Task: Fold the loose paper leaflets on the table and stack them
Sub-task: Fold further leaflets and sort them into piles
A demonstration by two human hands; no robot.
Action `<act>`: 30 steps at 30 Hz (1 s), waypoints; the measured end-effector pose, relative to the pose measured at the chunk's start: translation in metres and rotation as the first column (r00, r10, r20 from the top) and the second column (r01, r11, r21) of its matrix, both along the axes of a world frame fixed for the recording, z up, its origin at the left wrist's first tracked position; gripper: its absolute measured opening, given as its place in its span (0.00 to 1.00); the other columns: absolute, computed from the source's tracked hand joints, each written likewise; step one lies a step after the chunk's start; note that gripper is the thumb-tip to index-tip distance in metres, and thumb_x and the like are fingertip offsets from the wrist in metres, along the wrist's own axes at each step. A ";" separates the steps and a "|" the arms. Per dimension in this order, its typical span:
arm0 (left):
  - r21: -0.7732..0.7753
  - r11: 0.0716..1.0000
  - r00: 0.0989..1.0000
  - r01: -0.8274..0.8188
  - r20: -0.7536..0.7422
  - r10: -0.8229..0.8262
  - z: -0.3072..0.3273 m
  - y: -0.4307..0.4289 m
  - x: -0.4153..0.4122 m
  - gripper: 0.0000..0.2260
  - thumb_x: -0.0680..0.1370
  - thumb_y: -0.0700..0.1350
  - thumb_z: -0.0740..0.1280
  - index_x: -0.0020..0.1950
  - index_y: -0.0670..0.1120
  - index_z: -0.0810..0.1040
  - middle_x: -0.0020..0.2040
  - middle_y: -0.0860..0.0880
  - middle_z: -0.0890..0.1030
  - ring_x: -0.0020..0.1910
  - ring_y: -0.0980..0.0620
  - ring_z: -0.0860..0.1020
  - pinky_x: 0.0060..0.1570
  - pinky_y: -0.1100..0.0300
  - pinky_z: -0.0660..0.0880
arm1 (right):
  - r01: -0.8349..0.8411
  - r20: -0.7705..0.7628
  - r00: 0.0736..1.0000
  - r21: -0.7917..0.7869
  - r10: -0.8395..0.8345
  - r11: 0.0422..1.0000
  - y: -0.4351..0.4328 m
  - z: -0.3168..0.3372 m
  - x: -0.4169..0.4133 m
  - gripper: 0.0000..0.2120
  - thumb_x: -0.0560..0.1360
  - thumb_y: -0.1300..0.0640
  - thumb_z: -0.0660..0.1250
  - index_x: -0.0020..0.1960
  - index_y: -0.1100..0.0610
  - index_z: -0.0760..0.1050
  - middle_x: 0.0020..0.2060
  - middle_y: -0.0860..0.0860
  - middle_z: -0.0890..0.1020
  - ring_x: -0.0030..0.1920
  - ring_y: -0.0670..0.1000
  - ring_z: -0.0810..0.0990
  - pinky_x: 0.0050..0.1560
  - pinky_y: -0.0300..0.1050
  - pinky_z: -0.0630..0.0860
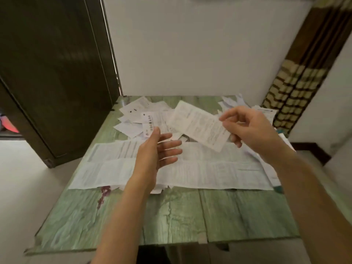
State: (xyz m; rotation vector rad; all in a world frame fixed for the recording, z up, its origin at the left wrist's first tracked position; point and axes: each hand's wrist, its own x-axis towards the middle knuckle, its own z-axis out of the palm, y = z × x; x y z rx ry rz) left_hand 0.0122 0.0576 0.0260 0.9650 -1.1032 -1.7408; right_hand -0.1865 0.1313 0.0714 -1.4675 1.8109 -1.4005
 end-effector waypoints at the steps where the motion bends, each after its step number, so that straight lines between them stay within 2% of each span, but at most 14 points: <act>1: 0.014 1.000 1.000 0.025 -0.001 -0.025 -0.005 0.000 0.000 0.18 0.81 0.55 0.54 0.51 0.44 0.77 0.41 0.46 0.85 0.36 0.51 0.83 0.33 0.62 0.79 | 0.079 0.040 0.996 -0.030 -0.078 0.996 0.011 -0.004 -0.008 0.05 0.76 0.67 0.64 0.46 0.59 0.76 0.36 0.53 0.76 0.25 0.42 0.74 0.24 0.35 0.72; 4: 0.025 0.997 0.996 0.079 0.038 -0.080 -0.005 0.012 -0.009 0.15 0.82 0.52 0.56 0.50 0.43 0.77 0.42 0.45 0.84 0.38 0.50 0.82 0.36 0.61 0.79 | 0.375 0.100 0.925 -0.085 -0.366 0.923 0.061 -0.008 -0.045 0.09 0.77 0.67 0.64 0.43 0.55 0.75 0.33 0.54 0.75 0.24 0.42 0.74 0.25 0.35 0.73; 6: 0.021 0.996 0.995 0.084 0.060 -0.085 -0.007 0.016 -0.013 0.13 0.81 0.50 0.57 0.48 0.44 0.77 0.42 0.46 0.84 0.39 0.51 0.82 0.38 0.61 0.78 | 0.515 0.000 0.857 -0.017 -0.515 0.857 0.082 -0.023 -0.064 0.09 0.76 0.66 0.65 0.42 0.54 0.75 0.35 0.55 0.77 0.28 0.44 0.76 0.29 0.39 0.76; 7: 0.027 0.996 0.994 0.086 0.071 -0.087 -0.007 0.018 -0.013 0.12 0.81 0.49 0.58 0.48 0.44 0.77 0.42 0.46 0.84 0.39 0.51 0.82 0.39 0.60 0.78 | 0.562 -0.106 0.824 0.037 -0.556 0.826 0.088 -0.035 -0.072 0.08 0.75 0.65 0.66 0.42 0.53 0.75 0.38 0.56 0.79 0.34 0.48 0.78 0.35 0.44 0.78; 9: 0.033 0.995 0.991 0.099 0.085 -0.101 -0.008 0.024 -0.015 0.11 0.81 0.47 0.59 0.48 0.44 0.78 0.40 0.47 0.84 0.39 0.51 0.82 0.41 0.59 0.78 | 0.629 -0.351 0.749 0.108 -0.563 0.770 0.100 -0.056 -0.079 0.05 0.73 0.64 0.68 0.42 0.55 0.77 0.42 0.58 0.81 0.42 0.57 0.79 0.45 0.49 0.76; 11: 0.049 0.994 0.990 0.096 0.100 -0.100 -0.012 0.026 -0.014 0.10 0.81 0.46 0.60 0.48 0.44 0.78 0.38 0.48 0.85 0.38 0.52 0.82 0.40 0.59 0.77 | 0.650 -0.527 0.687 0.139 -0.500 0.747 0.099 -0.075 -0.077 0.02 0.72 0.63 0.69 0.43 0.59 0.80 0.45 0.60 0.81 0.47 0.60 0.77 0.45 0.48 0.71; 14: 0.066 0.993 0.990 0.095 0.094 -0.101 -0.015 0.034 -0.015 0.08 0.80 0.44 0.61 0.48 0.43 0.78 0.36 0.49 0.85 0.36 0.53 0.82 0.39 0.59 0.76 | 0.693 -0.584 0.641 0.161 -0.498 0.703 0.101 -0.084 -0.077 0.06 0.71 0.60 0.69 0.47 0.61 0.81 0.51 0.62 0.77 0.55 0.62 0.73 0.55 0.50 0.69; 17: 0.051 0.995 0.990 0.089 0.104 -0.093 -0.014 0.041 -0.014 0.08 0.80 0.43 0.61 0.48 0.43 0.78 0.37 0.48 0.85 0.38 0.52 0.82 0.40 0.59 0.77 | 0.697 -0.555 0.649 0.158 -0.521 0.700 0.103 -0.078 -0.077 0.09 0.72 0.60 0.69 0.51 0.61 0.80 0.54 0.62 0.74 0.57 0.62 0.71 0.58 0.50 0.67; 21: -0.008 1.000 0.994 0.030 0.110 -0.029 -0.012 0.043 -0.011 0.07 0.80 0.42 0.61 0.49 0.43 0.78 0.42 0.46 0.84 0.41 0.50 0.81 0.44 0.57 0.77 | 0.669 -0.525 0.658 0.079 -0.540 0.739 0.099 -0.065 -0.071 0.08 0.74 0.61 0.67 0.52 0.62 0.79 0.54 0.62 0.74 0.57 0.61 0.71 0.55 0.48 0.66; 25: -0.217 0.975 0.964 -0.051 0.246 0.106 -0.015 0.042 -0.010 0.05 0.79 0.39 0.63 0.47 0.46 0.78 0.43 0.48 0.82 0.44 0.52 0.79 0.45 0.58 0.76 | 0.589 -0.509 0.710 0.051 -0.486 0.807 0.087 -0.058 -0.052 0.07 0.75 0.61 0.65 0.52 0.60 0.78 0.56 0.58 0.75 0.58 0.56 0.70 0.55 0.44 0.65; 27: -0.342 0.938 0.919 -0.049 0.353 0.177 -0.019 0.041 -0.010 0.06 0.78 0.38 0.64 0.47 0.47 0.78 0.45 0.51 0.81 0.47 0.54 0.78 0.47 0.59 0.74 | 0.521 -0.528 0.738 0.049 -0.421 0.852 0.080 -0.062 -0.037 0.07 0.76 0.61 0.65 0.52 0.60 0.78 0.56 0.56 0.76 0.58 0.54 0.70 0.57 0.42 0.64; 30: -0.439 0.891 0.857 -0.112 0.411 0.310 -0.021 0.039 -0.007 0.07 0.78 0.37 0.62 0.50 0.46 0.78 0.46 0.53 0.79 0.49 0.56 0.75 0.47 0.66 0.68 | 0.389 -0.568 0.775 0.085 -0.276 0.917 0.074 -0.072 -0.008 0.08 0.77 0.59 0.64 0.55 0.57 0.76 0.57 0.52 0.76 0.58 0.49 0.70 0.55 0.34 0.61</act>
